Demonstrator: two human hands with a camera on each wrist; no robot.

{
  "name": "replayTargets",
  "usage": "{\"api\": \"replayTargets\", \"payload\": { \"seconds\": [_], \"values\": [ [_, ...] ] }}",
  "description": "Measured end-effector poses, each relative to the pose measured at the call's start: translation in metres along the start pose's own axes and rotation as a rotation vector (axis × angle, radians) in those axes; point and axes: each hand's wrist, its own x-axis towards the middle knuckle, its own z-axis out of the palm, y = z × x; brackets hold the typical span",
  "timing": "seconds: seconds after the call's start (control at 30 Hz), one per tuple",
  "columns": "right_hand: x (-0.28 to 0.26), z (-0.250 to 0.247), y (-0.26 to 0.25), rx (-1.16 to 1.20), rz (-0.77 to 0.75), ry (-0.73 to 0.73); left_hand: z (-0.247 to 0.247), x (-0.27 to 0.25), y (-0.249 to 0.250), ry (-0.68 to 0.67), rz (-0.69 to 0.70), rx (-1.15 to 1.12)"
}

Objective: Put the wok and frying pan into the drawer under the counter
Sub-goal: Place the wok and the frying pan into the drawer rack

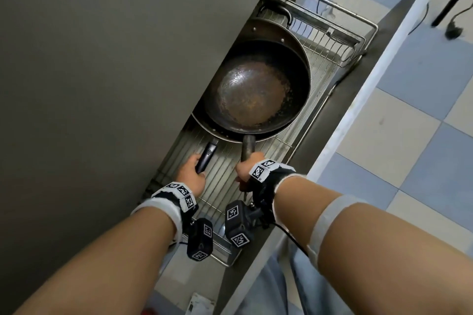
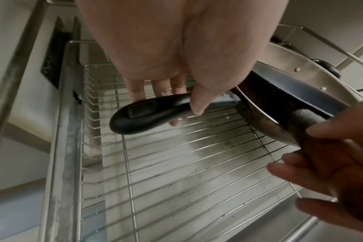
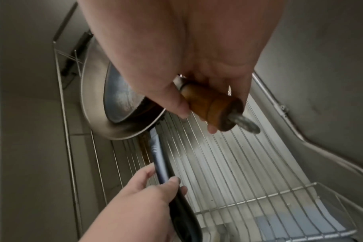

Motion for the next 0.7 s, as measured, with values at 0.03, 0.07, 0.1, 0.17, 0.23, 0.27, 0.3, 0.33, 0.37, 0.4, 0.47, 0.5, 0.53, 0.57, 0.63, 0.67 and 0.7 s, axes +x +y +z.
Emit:
{"api": "replayTargets", "payload": {
  "seconds": [0.03, 0.07, 0.1, 0.17, 0.23, 0.27, 0.3, 0.33, 0.37, 0.4, 0.47, 0.5, 0.53, 0.57, 0.63, 0.67, 0.7],
  "values": [
    [-0.007, -0.005, -0.001, -0.033, -0.026, -0.008, 0.001, -0.004, 0.001, 0.006, -0.007, -0.010],
    [-0.019, -0.011, -0.008, -0.107, -0.053, 0.005, 0.001, -0.009, 0.002, 0.012, -0.004, -0.013],
    [-0.027, -0.018, -0.010, -0.167, -0.072, 0.019, 0.000, -0.016, 0.004, 0.010, -0.002, -0.009],
    [-0.052, -0.035, -0.015, -0.362, -0.096, 0.064, -0.005, -0.036, 0.010, -0.009, -0.020, -0.007],
    [-0.087, -0.057, -0.023, -0.561, -0.192, 0.119, -0.012, -0.063, 0.021, -0.022, -0.024, -0.023],
    [-0.104, -0.070, -0.026, -0.639, -0.257, 0.133, -0.017, -0.077, 0.028, -0.039, -0.031, -0.049],
    [-0.122, -0.084, -0.030, -0.721, -0.305, 0.142, -0.022, -0.091, 0.037, -0.054, -0.032, -0.088],
    [-0.138, -0.099, -0.033, -0.802, -0.330, 0.150, -0.027, -0.107, 0.047, -0.066, -0.031, -0.116],
    [-0.151, -0.115, -0.034, -0.881, -0.331, 0.161, -0.033, -0.123, 0.058, -0.067, -0.034, -0.150],
    [-0.164, -0.132, -0.037, -0.951, -0.321, 0.167, -0.037, -0.137, 0.068, -0.051, -0.042, -0.198],
    [-0.181, -0.164, -0.042, -1.075, -0.287, 0.181, -0.039, -0.159, 0.085, -0.041, -0.068, -0.326],
    [-0.184, -0.180, -0.045, -1.131, -0.286, 0.184, -0.038, -0.169, 0.094, -0.039, -0.080, -0.402],
    [-0.185, -0.195, -0.046, -1.176, -0.276, 0.189, -0.034, -0.179, 0.104, -0.044, -0.101, -0.474],
    [-0.182, -0.209, -0.046, -1.199, -0.268, 0.188, -0.030, -0.189, 0.114, -0.046, -0.129, -0.538],
    [-0.170, -0.237, -0.044, -1.129, -0.242, 0.161, -0.012, -0.204, 0.131, -0.003, -0.230, -0.719],
    [-0.161, -0.248, -0.043, -1.035, -0.207, 0.144, 0.001, -0.210, 0.138, 0.028, -0.301, -0.832],
    [-0.149, -0.260, -0.041, -0.899, -0.170, 0.113, 0.013, -0.216, 0.147, 0.045, -0.379, -0.947]
  ]
}}
